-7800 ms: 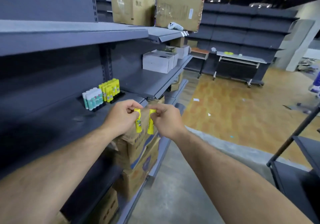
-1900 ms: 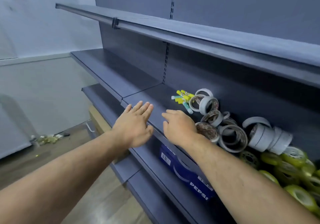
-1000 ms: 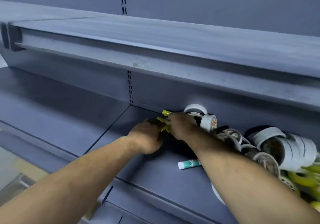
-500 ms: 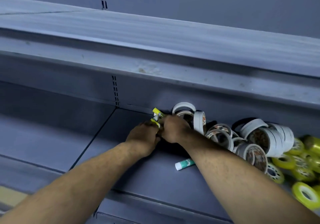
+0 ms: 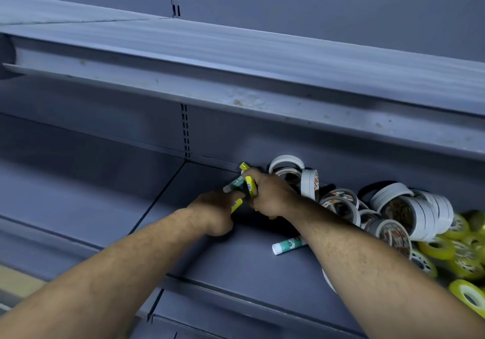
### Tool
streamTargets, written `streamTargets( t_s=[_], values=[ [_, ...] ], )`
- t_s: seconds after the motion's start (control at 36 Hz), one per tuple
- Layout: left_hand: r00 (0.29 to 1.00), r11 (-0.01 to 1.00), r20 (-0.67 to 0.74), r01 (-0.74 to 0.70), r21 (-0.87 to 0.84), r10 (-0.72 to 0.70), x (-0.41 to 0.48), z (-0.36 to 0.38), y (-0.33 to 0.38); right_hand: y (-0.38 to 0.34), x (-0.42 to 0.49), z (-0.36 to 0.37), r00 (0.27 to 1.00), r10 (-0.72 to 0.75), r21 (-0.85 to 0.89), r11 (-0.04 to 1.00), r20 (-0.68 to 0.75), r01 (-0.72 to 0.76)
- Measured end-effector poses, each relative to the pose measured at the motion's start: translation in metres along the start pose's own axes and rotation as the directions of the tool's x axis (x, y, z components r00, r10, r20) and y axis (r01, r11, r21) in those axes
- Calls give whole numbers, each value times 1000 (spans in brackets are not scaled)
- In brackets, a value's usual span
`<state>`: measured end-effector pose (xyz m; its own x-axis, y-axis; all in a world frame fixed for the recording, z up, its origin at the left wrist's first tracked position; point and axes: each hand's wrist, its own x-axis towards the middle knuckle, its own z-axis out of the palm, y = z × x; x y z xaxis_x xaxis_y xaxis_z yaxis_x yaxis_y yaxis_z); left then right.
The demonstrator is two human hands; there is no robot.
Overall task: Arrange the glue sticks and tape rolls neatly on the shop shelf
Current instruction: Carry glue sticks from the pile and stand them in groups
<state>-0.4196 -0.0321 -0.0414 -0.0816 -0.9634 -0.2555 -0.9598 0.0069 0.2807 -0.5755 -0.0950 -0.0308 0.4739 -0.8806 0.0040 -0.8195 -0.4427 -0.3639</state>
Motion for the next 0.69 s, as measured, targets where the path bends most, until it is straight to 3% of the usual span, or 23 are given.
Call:
streamTargets(
  t_s=[0.14,0.36,0.53,0.69],
  values=[
    [998,993,5,71,-93,-70,-6,-9,-2,1,-3,-2,999,32,31,999,8,-32],
    [983,960,-162,35,-277,-83,-8,-26,-12,-4,-12,-17,998,5,-35,999,-66,-7],
    [982,823,-174,-44,-566,-68,-15,-37,-15,-7,-16,-25,991,-1,63,998,-131,9],
    [952,873,-298,-85,-480,-71,-13,-39,-20,-13,-21,-27,974,57,1,998,-217,-58]
  ],
)
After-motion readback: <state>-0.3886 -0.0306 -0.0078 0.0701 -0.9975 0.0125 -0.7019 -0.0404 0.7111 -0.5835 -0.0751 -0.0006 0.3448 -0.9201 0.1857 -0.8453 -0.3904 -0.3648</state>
